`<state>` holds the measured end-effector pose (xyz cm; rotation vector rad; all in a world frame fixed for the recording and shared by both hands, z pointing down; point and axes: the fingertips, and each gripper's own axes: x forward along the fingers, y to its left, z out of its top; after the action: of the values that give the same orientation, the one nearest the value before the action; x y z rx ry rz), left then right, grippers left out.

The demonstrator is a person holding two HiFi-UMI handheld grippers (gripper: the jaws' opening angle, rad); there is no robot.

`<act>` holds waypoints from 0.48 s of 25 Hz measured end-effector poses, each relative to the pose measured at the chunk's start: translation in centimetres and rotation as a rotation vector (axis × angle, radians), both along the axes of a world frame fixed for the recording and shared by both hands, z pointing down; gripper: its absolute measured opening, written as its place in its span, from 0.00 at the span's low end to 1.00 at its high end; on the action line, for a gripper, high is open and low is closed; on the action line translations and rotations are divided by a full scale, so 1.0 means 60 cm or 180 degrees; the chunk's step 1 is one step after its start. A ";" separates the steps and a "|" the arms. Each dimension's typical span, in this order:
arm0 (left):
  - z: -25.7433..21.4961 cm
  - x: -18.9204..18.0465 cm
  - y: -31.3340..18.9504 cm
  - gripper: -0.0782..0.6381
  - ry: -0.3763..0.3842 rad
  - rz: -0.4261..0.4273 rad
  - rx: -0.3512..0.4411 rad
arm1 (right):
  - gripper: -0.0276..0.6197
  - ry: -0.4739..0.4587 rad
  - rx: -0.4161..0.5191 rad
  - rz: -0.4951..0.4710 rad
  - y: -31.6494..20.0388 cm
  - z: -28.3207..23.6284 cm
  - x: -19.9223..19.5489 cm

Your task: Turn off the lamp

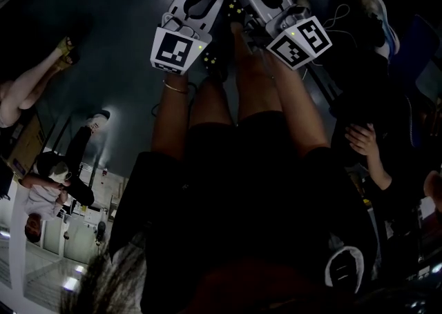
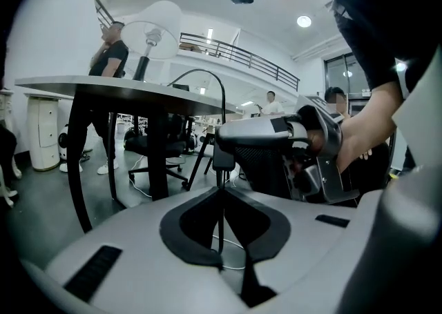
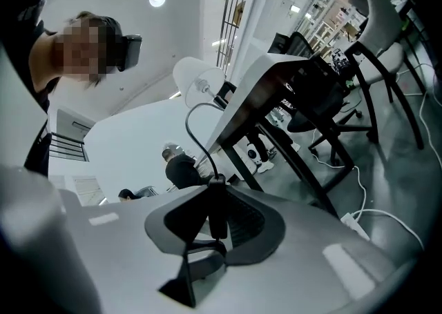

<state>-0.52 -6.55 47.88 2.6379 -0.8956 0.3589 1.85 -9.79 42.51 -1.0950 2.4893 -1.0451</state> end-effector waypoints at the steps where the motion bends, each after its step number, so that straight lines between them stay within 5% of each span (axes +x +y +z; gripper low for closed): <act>1: 0.001 0.000 0.000 0.13 -0.0038 0.0006 0.0021 | 0.14 0.0027 0.0016 0.0008 0.000 0.000 0.000; 12: 0.023 -0.015 0.000 0.13 -0.0282 -0.0156 0.0053 | 0.15 0.0277 -0.0012 0.0222 -0.009 0.028 -0.008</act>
<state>-1.43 -6.57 49.27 2.6280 -0.9931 0.4611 1.38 -10.31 44.20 -1.2444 2.4962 -1.0038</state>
